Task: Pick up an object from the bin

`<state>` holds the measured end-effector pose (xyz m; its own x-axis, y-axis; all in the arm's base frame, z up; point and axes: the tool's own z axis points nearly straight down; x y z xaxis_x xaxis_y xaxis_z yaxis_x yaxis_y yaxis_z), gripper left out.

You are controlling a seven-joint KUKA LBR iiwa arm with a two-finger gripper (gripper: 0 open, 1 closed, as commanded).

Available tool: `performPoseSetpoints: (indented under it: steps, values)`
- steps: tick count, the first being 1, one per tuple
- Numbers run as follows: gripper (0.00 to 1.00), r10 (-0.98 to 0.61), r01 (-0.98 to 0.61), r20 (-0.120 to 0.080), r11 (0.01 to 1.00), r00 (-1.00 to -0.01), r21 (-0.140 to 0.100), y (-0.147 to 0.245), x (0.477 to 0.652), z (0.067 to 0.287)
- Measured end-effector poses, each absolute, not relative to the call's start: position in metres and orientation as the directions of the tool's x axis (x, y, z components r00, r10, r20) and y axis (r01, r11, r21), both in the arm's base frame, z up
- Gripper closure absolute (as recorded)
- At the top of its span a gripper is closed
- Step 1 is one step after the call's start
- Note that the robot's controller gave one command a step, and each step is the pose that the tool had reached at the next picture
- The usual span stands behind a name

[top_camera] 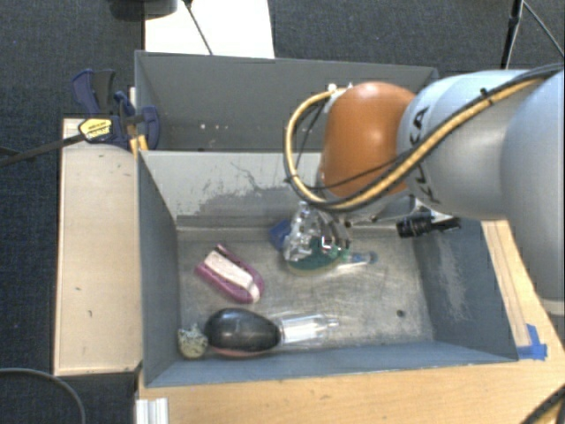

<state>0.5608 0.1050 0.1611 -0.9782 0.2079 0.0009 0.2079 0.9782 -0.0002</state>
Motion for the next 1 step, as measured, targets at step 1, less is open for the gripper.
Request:
performPoseSetpoints:
  steps: [1]
  values:
    - [1.00,0.197,0.197,-0.006,0.980,-0.980,0.002,0.1005,0.5696,0.1838]
